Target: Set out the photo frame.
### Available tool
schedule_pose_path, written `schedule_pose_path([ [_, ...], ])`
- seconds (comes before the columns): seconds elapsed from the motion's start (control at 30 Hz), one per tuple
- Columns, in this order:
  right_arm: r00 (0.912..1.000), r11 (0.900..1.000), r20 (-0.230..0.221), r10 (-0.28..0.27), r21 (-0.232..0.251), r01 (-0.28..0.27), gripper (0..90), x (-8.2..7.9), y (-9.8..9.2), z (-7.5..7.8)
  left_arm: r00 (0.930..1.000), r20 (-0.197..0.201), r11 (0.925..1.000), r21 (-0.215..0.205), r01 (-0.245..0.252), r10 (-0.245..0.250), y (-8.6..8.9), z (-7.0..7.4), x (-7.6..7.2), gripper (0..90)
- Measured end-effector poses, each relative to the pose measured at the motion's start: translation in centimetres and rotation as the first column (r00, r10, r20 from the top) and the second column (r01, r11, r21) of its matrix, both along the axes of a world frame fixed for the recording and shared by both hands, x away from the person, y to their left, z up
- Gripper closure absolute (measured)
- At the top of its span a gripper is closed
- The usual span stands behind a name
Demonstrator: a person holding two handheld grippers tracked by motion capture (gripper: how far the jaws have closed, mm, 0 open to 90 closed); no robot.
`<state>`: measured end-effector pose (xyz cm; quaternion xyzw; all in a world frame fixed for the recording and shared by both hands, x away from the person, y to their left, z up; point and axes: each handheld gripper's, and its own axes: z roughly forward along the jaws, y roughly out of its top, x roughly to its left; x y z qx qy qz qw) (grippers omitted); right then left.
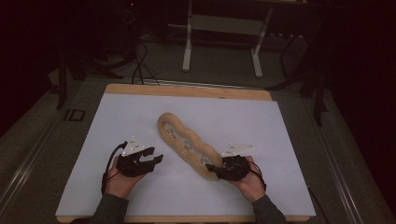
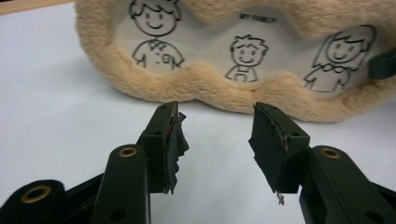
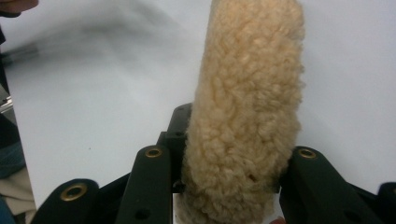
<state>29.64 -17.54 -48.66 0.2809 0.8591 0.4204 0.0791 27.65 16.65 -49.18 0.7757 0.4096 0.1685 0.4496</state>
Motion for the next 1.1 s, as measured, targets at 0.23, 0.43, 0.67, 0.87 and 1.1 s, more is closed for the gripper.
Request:
schedule_pose_path([
  [0.23,0.9997,1.000,0.003,0.025,0.003,-0.025,65.3,0.1,-0.4,0.0,0.9995,0.001,0.9994,0.016,-0.031,0.031,0.4,-0.1,0.2,55.2],
  [0.43,0.9999,1.000,-0.017,-0.002,0.012,0.002,63.7,0.3,-0.7,0.0,0.9993,0.004,0.9993,0.014,-0.036,0.036,0.5,-0.1,0.2,55.2],
  [0.67,0.9967,0.997,-0.006,-0.081,0.002,0.081,57.8,-0.3,-1.0,0.3,0.9989,0.005,0.9988,0.015,-0.047,0.047,0.7,-0.1,0.2,55.2],
  [0.87,0.9784,0.978,-0.026,-0.205,0.016,0.206,55.3,-1.1,-1.3,0.2,0.9984,0.007,0.9982,0.019,-0.056,0.056,0.8,-0.1,0.2,55.2],
  [1.1,0.9592,0.960,-0.060,-0.276,0.020,0.278,55.3,-1.4,-0.8,-0.4,0.9981,0.006,0.9979,0.021,-0.061,0.061,0.8,-0.2,0.2,55.1],
])
